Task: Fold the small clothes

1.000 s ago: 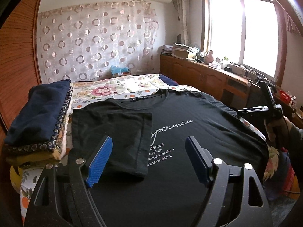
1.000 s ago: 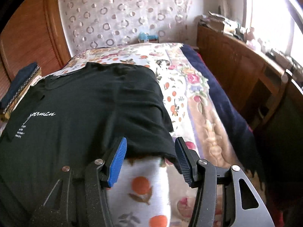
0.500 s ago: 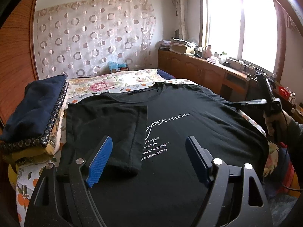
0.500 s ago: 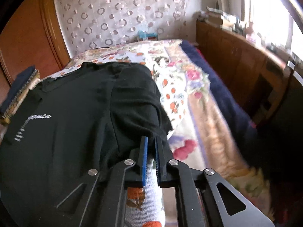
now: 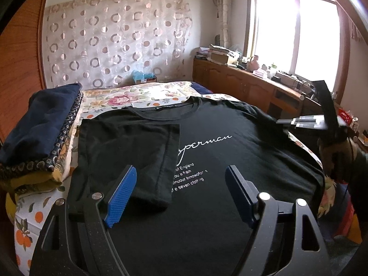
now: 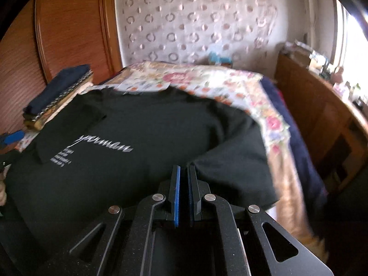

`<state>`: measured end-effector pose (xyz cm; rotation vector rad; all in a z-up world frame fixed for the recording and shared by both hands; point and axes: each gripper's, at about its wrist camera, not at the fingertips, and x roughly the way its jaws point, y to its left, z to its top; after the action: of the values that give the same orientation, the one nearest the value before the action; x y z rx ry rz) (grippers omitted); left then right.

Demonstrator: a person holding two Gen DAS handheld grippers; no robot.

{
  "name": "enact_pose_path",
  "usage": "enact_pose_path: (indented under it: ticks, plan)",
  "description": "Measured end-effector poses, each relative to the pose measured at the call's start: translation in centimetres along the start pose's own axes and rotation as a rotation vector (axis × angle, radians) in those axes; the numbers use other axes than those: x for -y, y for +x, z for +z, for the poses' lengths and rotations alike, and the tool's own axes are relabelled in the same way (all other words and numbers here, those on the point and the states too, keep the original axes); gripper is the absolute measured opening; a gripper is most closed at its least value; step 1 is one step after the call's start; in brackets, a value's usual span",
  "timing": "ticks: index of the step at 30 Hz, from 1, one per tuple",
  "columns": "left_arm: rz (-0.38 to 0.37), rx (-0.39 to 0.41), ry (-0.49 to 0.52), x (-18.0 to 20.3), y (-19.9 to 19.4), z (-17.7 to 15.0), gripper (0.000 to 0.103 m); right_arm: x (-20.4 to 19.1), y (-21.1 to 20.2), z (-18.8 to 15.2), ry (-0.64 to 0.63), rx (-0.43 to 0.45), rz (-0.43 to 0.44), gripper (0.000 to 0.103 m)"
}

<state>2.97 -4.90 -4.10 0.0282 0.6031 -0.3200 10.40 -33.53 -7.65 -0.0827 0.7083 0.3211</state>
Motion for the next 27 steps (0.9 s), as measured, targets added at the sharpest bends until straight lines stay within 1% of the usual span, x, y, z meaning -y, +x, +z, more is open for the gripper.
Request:
enact_pose_path:
  ticks: [2,5,8,10,12,14,15,16,17,20,23,27]
  plan:
    - [0.002,-0.002,0.002,0.0,0.0,0.0,0.08,-0.3,0.8,-1.2,0.016,-0.03,0.0,0.006]
    - [0.0,0.0,-0.003,0.1,0.0,0.0,0.08,0.4,1.5,-2.5,0.042,-0.067,-0.004,0.006]
    - [0.003,-0.001,0.002,0.1,0.0,0.0,0.08,1.2,1.1,-2.7,0.067,-0.073,-0.013,0.006]
    - [0.002,0.0,0.004,0.1,0.0,0.0,0.08,2.0,-0.3,-2.7,0.081,-0.063,-0.021,0.015]
    - [0.003,0.003,0.005,0.1,0.0,0.1,0.08,2.6,-2.0,-2.8,0.088,-0.037,-0.036,0.017]
    - [0.002,0.005,0.005,0.2,0.0,0.1,0.08,2.7,-4.0,-2.8,0.096,-0.008,-0.061,0.023]
    - [0.001,0.005,0.004,0.2,0.1,0.1,0.08,3.0,-4.8,-3.0,0.099,0.006,-0.076,0.03]
    - [0.002,0.004,0.005,0.2,0.1,0.1,0.08,3.5,-5.4,-3.1,0.105,0.02,-0.092,0.039]
    - [0.001,0.002,0.005,0.2,0.1,0.1,0.08,4.1,-5.8,-3.3,0.114,0.027,-0.107,0.042]
    - [0.001,-0.001,0.007,0.4,0.1,0.2,0.08,5.7,-5.7,-3.7,0.146,0.017,-0.158,0.043]
    - [-0.003,-0.007,0.011,0.5,0.3,0.4,0.08,6.7,-4.7,-3.5,0.169,-0.014,-0.172,0.043]
    - [0.006,-0.018,0.03,0.4,1.1,0.6,0.08,8.5,-1.8,-3.3,0.214,-0.08,-0.141,0.043]
